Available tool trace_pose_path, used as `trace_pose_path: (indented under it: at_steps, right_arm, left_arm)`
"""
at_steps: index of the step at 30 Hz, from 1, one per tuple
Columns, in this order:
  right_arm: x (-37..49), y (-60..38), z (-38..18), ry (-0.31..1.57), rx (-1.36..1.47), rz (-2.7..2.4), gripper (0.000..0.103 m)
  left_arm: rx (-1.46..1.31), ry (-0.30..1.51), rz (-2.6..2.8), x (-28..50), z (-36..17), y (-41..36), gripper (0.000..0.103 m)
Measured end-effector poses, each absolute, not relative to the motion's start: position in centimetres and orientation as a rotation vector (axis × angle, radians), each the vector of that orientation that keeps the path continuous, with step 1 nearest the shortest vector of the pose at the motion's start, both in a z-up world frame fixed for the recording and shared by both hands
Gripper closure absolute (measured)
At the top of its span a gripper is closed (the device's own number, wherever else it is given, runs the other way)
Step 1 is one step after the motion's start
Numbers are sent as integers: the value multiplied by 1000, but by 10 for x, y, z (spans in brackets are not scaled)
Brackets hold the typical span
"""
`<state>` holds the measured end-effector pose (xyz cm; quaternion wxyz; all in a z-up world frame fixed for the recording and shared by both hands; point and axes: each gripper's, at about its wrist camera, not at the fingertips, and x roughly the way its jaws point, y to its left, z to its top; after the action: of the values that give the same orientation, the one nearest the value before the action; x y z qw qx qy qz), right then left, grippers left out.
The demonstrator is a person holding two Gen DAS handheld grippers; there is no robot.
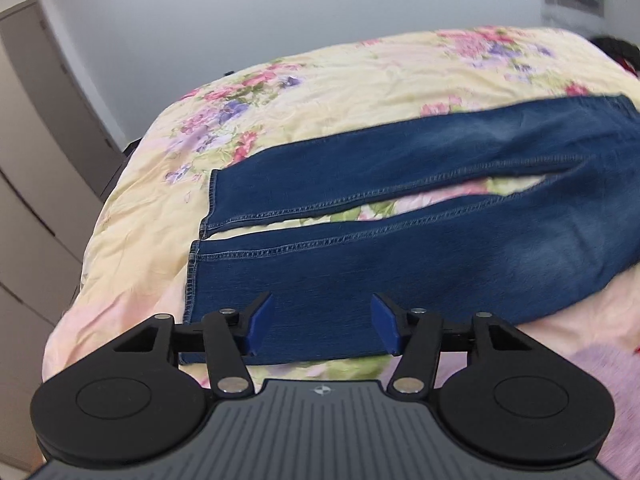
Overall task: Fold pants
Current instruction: 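Grasp the jeans leg hem with the left gripper while the right gripper grasps the waistband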
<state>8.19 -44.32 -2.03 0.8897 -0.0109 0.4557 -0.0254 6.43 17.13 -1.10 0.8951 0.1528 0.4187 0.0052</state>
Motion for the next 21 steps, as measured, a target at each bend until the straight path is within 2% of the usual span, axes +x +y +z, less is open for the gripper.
trace_pose_path:
  at_steps: [2, 3, 9, 11, 16, 21]
  right_arm:
    - [91, -463, -16, 967, -64, -55, 76]
    - [95, -472, -13, 976, -87, -62, 79]
    - [107, -515, -5, 1023, -318, -43, 83]
    - [107, -525, -11, 1029, -352, -43, 89]
    - [100, -528, -50, 1044, -430, -28, 89]
    - [91, -515, -86, 1052, -515, 40, 89]
  left_arm:
    - [378, 894, -10, 70, -21, 179, 40]
    - [408, 907, -20, 72, -26, 184, 40]
    - [615, 983, -74, 80, -64, 201, 40]
    - [706, 1007, -94, 81, -81, 202, 40]
    - [887, 1085, -166, 80, -125, 200, 40]
    - [976, 1078, -98, 91, -156, 196, 40]
